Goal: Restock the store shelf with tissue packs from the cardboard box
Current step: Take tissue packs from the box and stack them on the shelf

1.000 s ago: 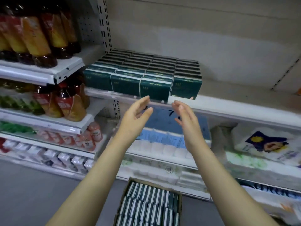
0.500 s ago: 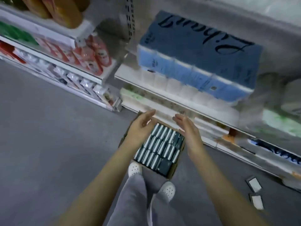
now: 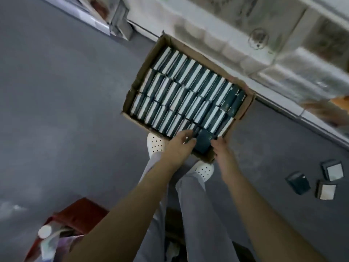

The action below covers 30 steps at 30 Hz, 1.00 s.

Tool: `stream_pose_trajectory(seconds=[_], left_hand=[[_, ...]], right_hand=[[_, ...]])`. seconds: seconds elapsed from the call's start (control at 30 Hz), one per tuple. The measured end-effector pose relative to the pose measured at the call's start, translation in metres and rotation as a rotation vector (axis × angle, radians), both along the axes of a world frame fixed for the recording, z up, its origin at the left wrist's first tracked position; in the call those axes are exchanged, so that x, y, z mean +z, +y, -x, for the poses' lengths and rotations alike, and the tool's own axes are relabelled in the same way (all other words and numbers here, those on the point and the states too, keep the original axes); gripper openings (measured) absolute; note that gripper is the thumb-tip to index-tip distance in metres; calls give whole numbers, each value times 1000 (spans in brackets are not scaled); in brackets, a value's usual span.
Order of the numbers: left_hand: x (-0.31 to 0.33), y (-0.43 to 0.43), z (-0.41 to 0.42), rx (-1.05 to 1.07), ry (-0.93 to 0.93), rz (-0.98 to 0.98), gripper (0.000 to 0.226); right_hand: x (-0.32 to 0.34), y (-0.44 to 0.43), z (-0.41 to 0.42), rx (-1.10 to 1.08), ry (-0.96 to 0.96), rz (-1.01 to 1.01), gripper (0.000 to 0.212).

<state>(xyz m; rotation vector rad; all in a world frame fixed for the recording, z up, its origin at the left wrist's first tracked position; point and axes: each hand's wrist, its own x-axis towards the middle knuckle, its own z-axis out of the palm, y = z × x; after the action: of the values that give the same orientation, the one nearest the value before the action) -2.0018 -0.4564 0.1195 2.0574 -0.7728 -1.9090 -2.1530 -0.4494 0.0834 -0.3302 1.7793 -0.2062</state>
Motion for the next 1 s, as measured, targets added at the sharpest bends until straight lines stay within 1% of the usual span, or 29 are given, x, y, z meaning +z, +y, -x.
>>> stream_pose_trajectory(seconds=[0.17, 0.27, 0.3, 0.37, 0.43, 0.6, 0.77, 0.83, 0.93, 1.0], left_hand=[[-85, 0, 22, -209, -40, -67, 44], [-127, -1, 28, -368, -86, -97, 50], [-140, -1, 30, -404, -100, -119, 51], [-161, -2, 33, -464, -108, -158, 53], [-178, -2, 37, -517, -105, -168, 53], [-204, 3, 45, -548, -145, -172, 49], [-213, 2, 45, -592, -162, -165, 48], [-214, 2, 43, -603, -168, -160, 48], [-217, 3, 40, -644, -164, -162, 49], [-217, 4, 38, -637, -155, -155, 50]], right_hand=[[-98, 8, 6, -44, 34, -185, 47], [-139, 7, 10, -114, 68, -305, 44], [-151, 7, 10, -124, 89, -336, 40], [-178, 9, 14, -127, 100, -414, 45], [-194, 11, 17, -177, 77, -448, 41], [-211, 6, 14, -288, 20, -408, 37], [-222, 6, 9, -373, 26, -214, 27], [-222, 7, 8, -401, 28, -155, 26], [-223, 8, 11, -412, 30, -160, 31], [-224, 10, 16, -393, 36, -179, 29]])
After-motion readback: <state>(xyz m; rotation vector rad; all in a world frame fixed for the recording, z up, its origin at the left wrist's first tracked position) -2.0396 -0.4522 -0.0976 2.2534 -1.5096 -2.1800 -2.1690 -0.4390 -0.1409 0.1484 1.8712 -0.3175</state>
